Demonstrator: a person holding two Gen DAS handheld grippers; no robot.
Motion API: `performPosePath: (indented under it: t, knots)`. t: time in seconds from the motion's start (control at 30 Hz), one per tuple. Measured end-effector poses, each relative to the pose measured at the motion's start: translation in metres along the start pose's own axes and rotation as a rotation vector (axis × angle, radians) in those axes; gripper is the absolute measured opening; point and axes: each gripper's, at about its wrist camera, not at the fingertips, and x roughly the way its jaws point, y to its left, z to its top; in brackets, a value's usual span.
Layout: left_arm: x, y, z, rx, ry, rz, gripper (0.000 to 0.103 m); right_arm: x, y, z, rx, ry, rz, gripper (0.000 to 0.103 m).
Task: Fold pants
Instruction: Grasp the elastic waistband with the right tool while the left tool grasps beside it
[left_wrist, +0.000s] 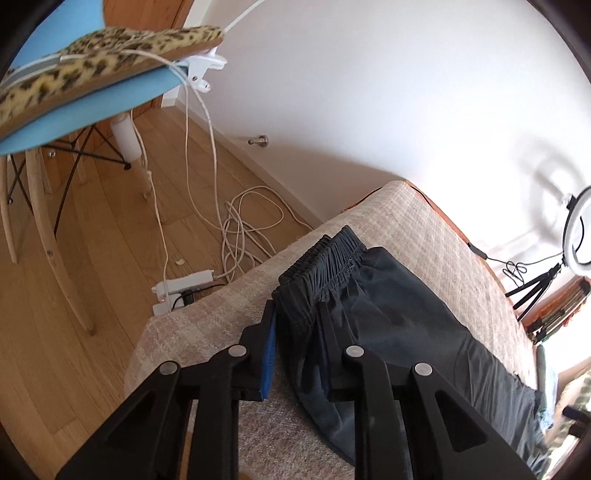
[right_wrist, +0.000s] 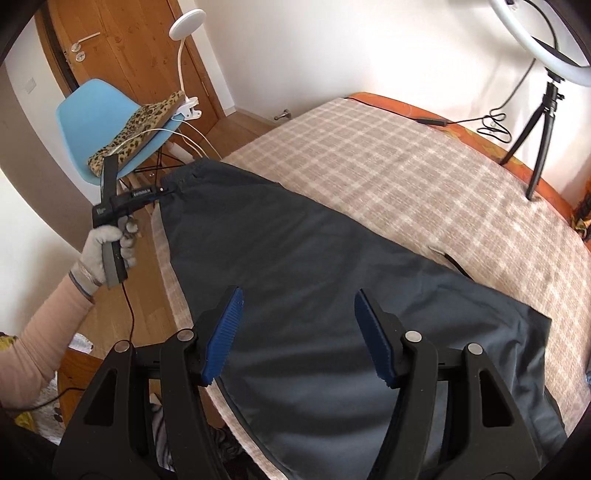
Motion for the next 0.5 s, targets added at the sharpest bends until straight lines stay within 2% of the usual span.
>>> performPosePath:
  t: [0.23,0.5]
  knots:
    - [-0.013,-0.030,-0.009,0.196,-0.070,0.032,0.014,0.072,0.043,0.082,0.014,0.075,0.136,0.066]
    - [-0.017,-0.051,-0.022,0.342,-0.119,0.054,0.014,0.182,0.093,0.143,0.036,0.216,0.250,0.066]
